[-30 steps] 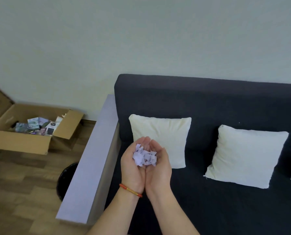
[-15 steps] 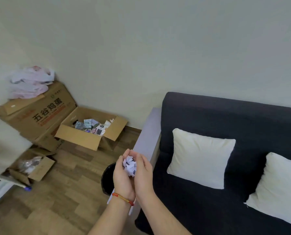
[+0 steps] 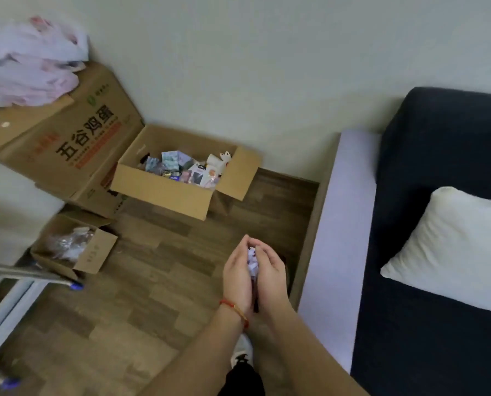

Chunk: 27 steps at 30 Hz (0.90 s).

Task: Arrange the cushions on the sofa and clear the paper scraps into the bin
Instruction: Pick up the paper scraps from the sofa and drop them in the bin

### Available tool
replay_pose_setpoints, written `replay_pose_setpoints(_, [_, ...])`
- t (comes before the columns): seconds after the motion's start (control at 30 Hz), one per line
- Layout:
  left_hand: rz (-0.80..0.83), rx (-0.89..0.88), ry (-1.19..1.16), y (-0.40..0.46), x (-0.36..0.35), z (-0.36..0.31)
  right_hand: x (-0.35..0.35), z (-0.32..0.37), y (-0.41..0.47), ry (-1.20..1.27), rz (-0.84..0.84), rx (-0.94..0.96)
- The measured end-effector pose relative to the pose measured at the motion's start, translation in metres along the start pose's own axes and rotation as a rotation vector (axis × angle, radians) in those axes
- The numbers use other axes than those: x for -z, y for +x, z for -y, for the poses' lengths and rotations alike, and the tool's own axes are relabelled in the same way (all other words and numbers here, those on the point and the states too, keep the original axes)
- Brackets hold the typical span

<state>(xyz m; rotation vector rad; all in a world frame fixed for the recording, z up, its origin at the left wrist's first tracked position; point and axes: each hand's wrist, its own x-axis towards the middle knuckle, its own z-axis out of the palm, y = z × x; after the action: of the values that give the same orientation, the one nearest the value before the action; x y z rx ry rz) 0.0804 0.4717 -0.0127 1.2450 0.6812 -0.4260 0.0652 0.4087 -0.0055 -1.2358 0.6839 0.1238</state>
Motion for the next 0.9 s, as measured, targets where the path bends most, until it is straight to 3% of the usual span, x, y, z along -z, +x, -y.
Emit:
replay_pose_setpoints(0.1, [-0.073,0.108,0.039,0.056,0.024,0.025,-0.020,-0.049,0.038,0.063,-0.127,-0.123])
replay_pose_setpoints(0.2, [-0.050,0.324,-0.012,0.116,0.042,0.065,-0.024,-0.110,0.085,0.196,-0.276,-0.350])
replay_pose_setpoints(0.4, [-0.048,0.631,-0.124,0.236,0.080,0.160,-0.007,-0.235,0.172,0.103,-0.405,-0.525])
replay_pose_setpoints(0.63, [-0.055,0.685,-0.044,0.301,0.099,0.220,0.007,-0.312,0.222,0.172,-0.473,-0.571])
replay_pose_setpoints(0.9, [-0.107,0.587,-0.034,0.306,0.095,0.213,0.013,-0.336,0.239,0.438,-0.559,-0.646])
